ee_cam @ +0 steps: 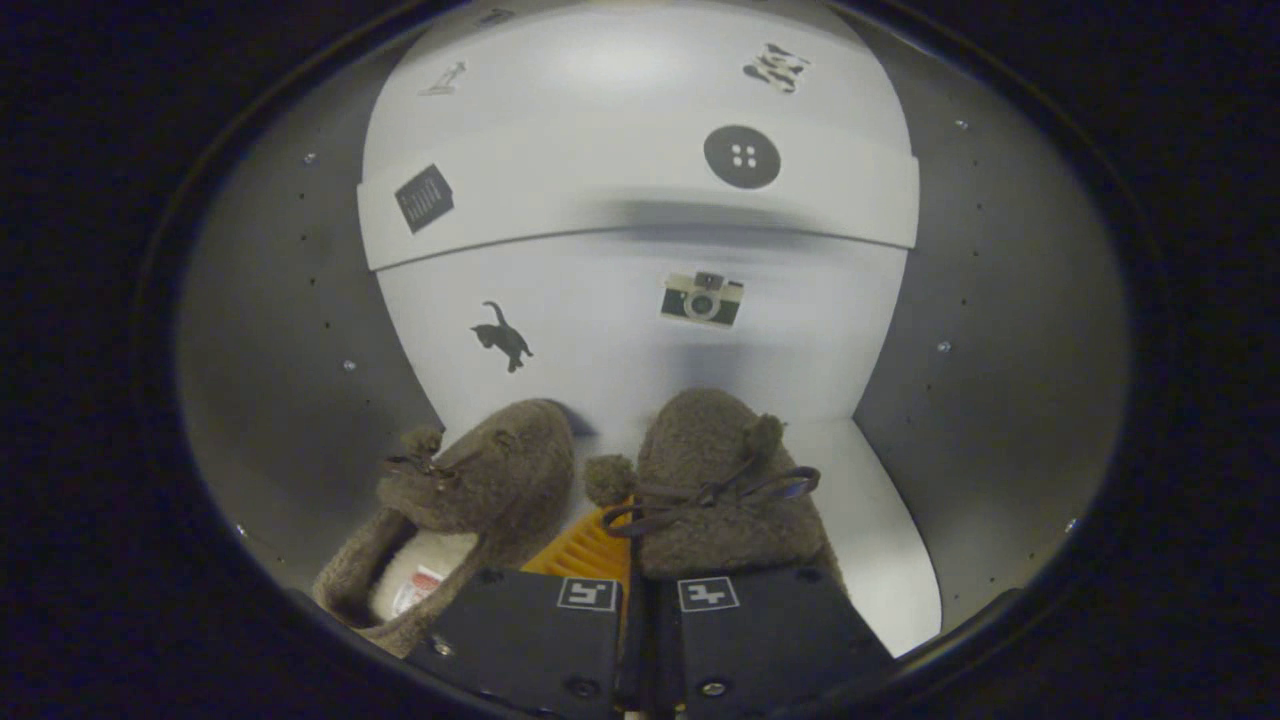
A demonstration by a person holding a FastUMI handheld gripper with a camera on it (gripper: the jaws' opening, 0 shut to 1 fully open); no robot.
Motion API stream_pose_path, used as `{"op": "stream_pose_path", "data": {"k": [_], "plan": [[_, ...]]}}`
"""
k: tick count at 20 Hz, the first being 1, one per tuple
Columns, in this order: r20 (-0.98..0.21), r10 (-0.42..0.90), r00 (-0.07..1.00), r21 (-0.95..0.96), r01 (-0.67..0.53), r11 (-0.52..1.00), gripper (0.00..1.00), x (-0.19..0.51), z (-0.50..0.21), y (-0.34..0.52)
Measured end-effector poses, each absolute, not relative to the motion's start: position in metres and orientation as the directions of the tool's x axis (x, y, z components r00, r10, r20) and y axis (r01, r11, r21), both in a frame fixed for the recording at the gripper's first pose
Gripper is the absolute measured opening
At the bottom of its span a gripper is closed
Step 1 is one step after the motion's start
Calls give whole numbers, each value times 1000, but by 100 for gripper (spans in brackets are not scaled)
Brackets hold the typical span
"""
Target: Open the shoe cabinet door, grab the shoes and put them into the shoe cabinet, then close the shoe cabinet door.
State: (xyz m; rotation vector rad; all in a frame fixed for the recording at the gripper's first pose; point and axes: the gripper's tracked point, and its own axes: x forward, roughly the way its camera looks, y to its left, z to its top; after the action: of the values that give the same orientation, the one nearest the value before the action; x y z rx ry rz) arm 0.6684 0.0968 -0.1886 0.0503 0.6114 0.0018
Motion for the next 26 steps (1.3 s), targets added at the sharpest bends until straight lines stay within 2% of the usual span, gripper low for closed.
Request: {"op": "stream_pose_path", "data": {"k": [3, 5, 6, 10, 17, 23, 26], "plan": [[-590, 13, 808, 25, 2, 1000, 18, 669, -190, 99], [-584, 31, 811, 42, -7, 999, 32, 664, -186, 105], [-583, 32, 812, 44, -8, 999, 44, 659, -183, 105], [-508, 18, 861, 43, 4, 999, 61, 640, -164, 102], [-367, 31, 930, 3, -32, 999, 61, 559, -112, 102], [-188, 66, 980, 11, -65, 998, 63, 418, -43, 114], [-121, 59, 991, 11, -58, 998, 100, 329, -26, 112]]}}
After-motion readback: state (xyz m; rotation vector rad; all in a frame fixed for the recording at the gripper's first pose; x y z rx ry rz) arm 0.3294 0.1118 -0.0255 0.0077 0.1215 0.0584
